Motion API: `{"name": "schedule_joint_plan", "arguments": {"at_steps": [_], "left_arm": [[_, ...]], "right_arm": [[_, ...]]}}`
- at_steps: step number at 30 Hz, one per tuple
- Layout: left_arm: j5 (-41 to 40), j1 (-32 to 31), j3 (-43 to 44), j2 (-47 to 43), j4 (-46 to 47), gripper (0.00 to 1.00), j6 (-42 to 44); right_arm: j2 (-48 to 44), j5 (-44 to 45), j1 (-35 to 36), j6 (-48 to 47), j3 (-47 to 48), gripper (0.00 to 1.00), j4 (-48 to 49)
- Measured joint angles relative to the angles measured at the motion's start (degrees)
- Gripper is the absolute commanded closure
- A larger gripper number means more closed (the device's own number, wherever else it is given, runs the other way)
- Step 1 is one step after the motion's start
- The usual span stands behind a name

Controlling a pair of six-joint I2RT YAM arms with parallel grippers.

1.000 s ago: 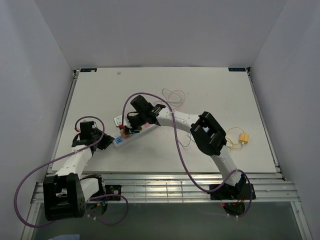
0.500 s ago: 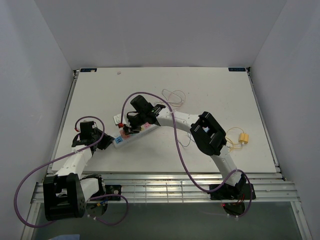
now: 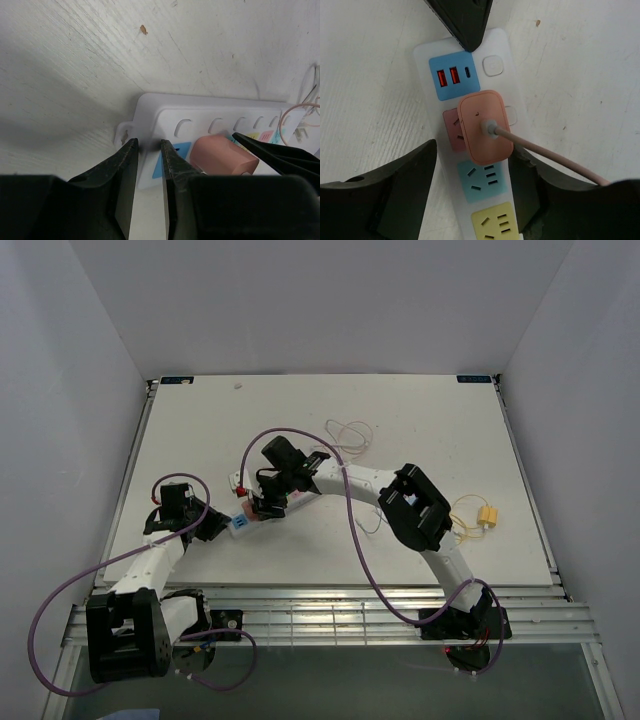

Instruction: Insert the plug

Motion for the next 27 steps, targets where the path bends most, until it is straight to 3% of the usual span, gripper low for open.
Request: {"name": "schedule_joint_plan", "arguments": {"at_steps": [4,6,8,9,16,20,23,24,27], "left_arm": [[0.0,0.0,0.0,-0.3,-0.7,0.65,0.0],[0.0,0.0,0.1,-0.5,-1.1,0.65,0.0],[0.0,0.0,0.1,-0.6,-1.5,0.65,0.0],[0.0,-0.1,0.1,-0.7,-1.7,0.65,0.0],[0.0,-0.1,0.2,-1.8,-3.4,0.6,0.0],[0.0,-0.1,0.6,-2.6,-5.2,0.49,0.0],[0.0,-0.1,1.9,-3.6,-7.0,0.29,0.1],[0.0,-0.1,2.6,-4.1,-7.5,0.19,0.0],[-0.2,-0.1,5.4,-5.9,-9.7,0.02,0.1]], "right_arm": [[-0.1,0.0,0.0,1.4,-0.3,0.28,-0.3],[-0.7,-0.1,0.0,2.1,-1.6,0.18,-0.1],[-1.6,-0.2,0.0,2.6,-3.1,0.01,-0.2],[-2.1,-0.5,0.0,2.8,-3.8,0.1,-0.2],[-9.6,-1.6,0.3,5.5,-10.2,0.1,1.0],[-14.0,-1.5,0.3,11.2,-13.5,0.1,3.1],[-17.0,-0.5,0.3,16.1,-16.7,0.1,4.4],[-18.1,0.2,0.3,17.7,-18.1,0.1,4.8],[-22.2,3.2,0.3,22.0,-22.5,0.1,5.6]]}}
